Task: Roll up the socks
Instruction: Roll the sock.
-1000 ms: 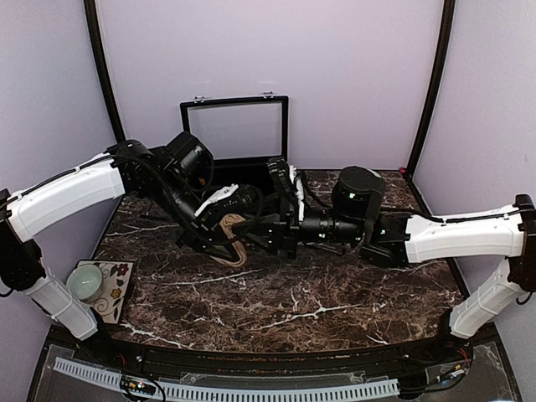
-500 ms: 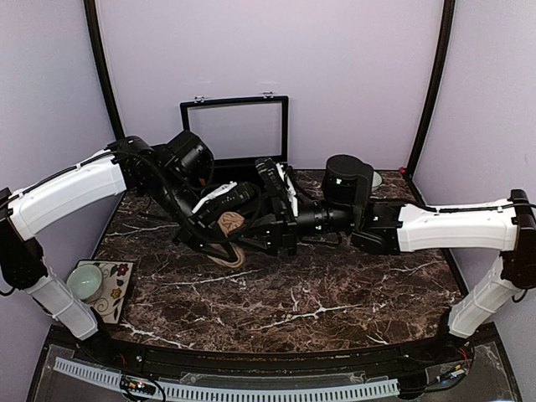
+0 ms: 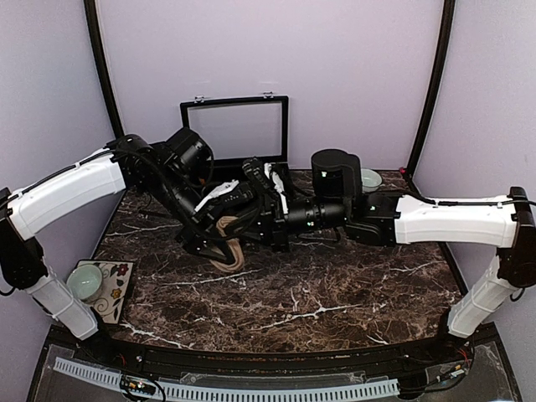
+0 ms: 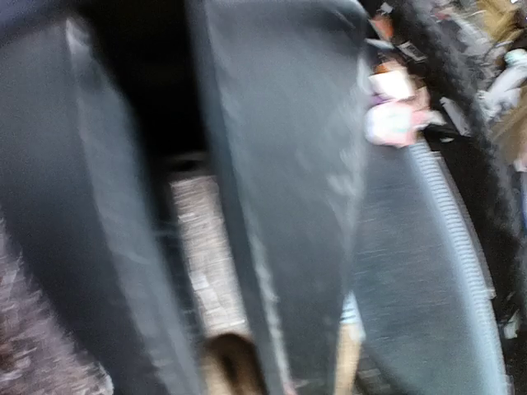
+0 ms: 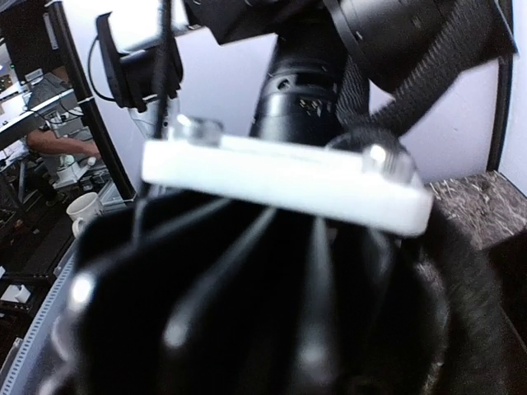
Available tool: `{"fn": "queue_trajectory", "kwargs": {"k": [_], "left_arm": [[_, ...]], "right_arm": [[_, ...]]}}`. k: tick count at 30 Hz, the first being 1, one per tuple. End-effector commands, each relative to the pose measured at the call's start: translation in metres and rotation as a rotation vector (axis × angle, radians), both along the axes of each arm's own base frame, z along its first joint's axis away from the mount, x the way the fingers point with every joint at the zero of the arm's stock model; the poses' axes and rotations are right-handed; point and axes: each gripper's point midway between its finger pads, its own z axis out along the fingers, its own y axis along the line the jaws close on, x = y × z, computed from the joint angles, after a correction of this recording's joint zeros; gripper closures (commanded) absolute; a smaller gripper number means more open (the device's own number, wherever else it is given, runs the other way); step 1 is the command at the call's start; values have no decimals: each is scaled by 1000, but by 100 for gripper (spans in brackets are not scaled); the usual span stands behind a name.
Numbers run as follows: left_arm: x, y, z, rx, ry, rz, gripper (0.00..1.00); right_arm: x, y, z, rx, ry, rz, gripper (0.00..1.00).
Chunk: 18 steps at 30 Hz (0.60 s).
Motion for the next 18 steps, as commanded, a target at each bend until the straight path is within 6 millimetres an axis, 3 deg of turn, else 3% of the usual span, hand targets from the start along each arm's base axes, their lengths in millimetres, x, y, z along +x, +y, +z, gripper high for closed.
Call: {"fn": "queue_trajectory", "kwargs": {"k": [1, 4, 11, 18], "left_arm": [[45, 0, 3, 24, -243, 200, 1], [50, 8, 0, 40, -334, 208, 1], [28, 21, -8, 59, -313, 120, 1], [48, 17, -16, 64, -387, 183, 1]], "right_arm": [[35, 0, -21, -62, 16, -210, 100], [48, -3, -17, -27, 17, -294, 100], [57, -10, -7, 50, 3, -369, 100], [48, -6, 8, 154, 51, -326, 100]]}}
